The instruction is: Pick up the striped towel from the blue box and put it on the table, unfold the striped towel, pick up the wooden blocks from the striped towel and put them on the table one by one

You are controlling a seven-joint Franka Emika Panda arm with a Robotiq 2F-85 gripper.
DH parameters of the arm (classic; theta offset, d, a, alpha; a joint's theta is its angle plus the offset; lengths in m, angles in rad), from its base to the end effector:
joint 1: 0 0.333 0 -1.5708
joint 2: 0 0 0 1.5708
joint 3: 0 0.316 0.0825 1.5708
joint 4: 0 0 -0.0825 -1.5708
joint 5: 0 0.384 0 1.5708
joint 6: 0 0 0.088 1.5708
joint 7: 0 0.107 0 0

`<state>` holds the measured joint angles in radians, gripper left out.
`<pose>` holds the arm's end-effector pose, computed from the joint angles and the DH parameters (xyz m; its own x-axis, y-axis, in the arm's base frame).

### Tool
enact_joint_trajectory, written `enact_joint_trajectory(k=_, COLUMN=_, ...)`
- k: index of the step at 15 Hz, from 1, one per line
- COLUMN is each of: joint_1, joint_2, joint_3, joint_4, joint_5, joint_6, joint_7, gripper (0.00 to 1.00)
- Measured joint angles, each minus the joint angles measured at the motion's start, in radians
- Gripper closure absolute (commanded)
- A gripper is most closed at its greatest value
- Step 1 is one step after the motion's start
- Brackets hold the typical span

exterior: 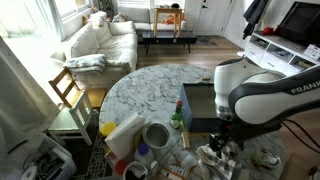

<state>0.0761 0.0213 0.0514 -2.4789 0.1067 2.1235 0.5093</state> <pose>0.4237 0.0592 0.2571 0.8297 -0.4312 -0.3544 -0.4155 -0.9011 0.1237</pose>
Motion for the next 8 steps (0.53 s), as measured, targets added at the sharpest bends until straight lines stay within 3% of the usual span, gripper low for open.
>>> enact_joint_trajectory(k=4, joint_1=0.000, joint_2=0.005, joint_3=0.000, joint_4=0.000, joint_5=0.006, joint_6=0.005, joint_7=0.008, gripper=0.00)
enact_joint_trajectory(k=8, joint_1=-0.001, joint_2=0.007, joint_3=0.000, joint_4=-0.007, joint_5=0.074, joint_6=0.056, joint_7=0.147, gripper=0.00)
